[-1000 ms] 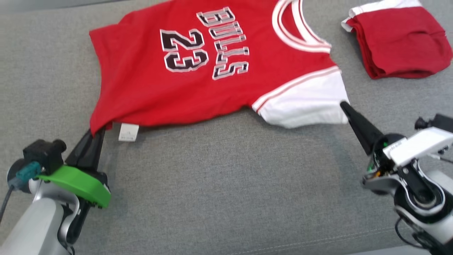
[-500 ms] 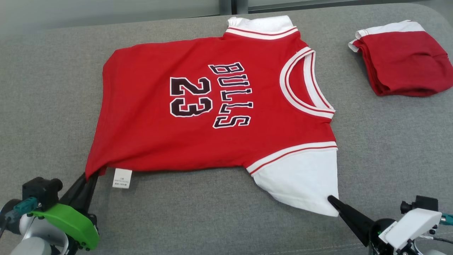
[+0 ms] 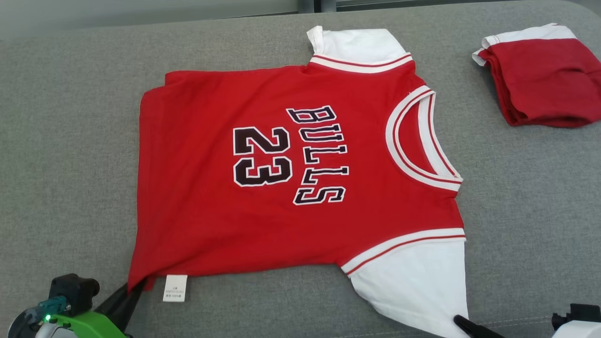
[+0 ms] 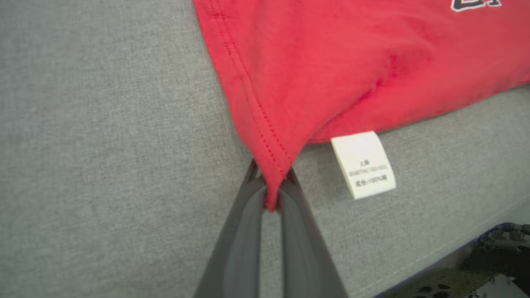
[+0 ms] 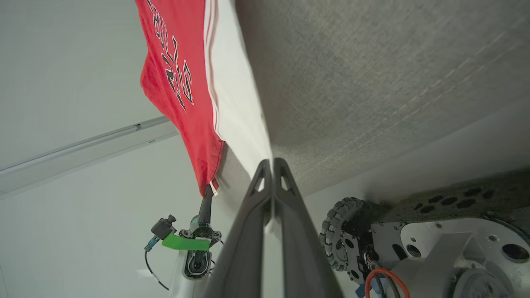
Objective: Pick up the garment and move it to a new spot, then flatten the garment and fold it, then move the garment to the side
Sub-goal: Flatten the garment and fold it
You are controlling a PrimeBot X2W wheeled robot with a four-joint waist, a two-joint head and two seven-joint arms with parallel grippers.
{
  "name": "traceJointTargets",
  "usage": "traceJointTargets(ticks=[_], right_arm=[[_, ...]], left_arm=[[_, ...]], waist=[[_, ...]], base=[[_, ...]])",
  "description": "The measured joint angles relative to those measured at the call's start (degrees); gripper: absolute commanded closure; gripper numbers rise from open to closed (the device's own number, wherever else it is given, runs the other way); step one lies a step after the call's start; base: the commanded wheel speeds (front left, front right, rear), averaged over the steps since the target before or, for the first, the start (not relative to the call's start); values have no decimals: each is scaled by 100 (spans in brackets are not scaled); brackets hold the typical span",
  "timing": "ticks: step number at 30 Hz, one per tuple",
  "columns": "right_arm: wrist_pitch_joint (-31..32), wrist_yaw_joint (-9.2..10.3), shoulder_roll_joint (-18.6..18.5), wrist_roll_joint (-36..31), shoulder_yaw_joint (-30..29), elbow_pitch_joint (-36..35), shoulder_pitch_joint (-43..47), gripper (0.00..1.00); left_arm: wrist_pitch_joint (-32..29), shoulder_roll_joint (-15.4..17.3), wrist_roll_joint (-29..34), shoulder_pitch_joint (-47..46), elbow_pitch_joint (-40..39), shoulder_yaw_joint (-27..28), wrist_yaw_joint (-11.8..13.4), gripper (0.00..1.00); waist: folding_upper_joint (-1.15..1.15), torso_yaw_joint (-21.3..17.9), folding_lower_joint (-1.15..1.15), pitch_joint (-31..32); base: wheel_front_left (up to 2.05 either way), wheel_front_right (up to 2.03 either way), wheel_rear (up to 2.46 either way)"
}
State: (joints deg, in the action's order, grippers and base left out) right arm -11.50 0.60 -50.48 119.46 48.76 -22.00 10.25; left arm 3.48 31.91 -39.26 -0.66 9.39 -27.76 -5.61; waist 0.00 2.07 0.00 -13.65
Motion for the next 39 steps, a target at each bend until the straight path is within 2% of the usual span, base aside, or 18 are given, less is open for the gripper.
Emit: traceJointTargets(ticks=[4, 13, 16, 19, 22, 28, 34, 39], right_arm=[[-7, -5, -200, 5, -49, -97, 113, 100], [-40, -110, -267, -121, -297, -544, -24, 100], [-38, -109, -294, -155, -475, -683, -318, 100], [-38, -102, -388, -152, -782, -736, -695, 100], [4, -34, -420, -135, -912, -758, -951, 100], [294, 305, -459, -105, -804, -684, -1235, 100], [408, 321, -370, -104, -992, -532, -1820, 100], [602, 414, -354, -114, -1046, -444, -2216, 100]], left_arm=[[-185, 112, -282, 297, -183, 30, -3, 100], [-480, 258, -591, 382, -620, 177, -20, 100], [-556, 374, -639, 376, -825, 279, -20, 100], [-836, 655, -636, 266, -1050, 336, -20, 100], [-1071, 813, -689, 130, -1244, 377, -26, 100], [-1483, 1049, -831, -394, -1570, 566, -26, 100], [-1886, 1250, -1074, -616, -1685, 726, -25, 100], [-2175, 1284, -1304, -770, -1716, 753, -18, 100]], waist=[[0, 8, 0, -46], [0, 8, 0, -232], [0, -11, 0, -320], [0, -74, 0, -459], [0, -132, 0, -584], [0, -210, 0, -892], [0, -259, 0, -1181], [0, -318, 0, -1287]], base=[[0, 0, 0], [0, 0, 0], [0, 0, 0], [0, 0, 0], [0, 0, 0], [0, 0, 0], [0, 0, 0], [0, 0, 0]])
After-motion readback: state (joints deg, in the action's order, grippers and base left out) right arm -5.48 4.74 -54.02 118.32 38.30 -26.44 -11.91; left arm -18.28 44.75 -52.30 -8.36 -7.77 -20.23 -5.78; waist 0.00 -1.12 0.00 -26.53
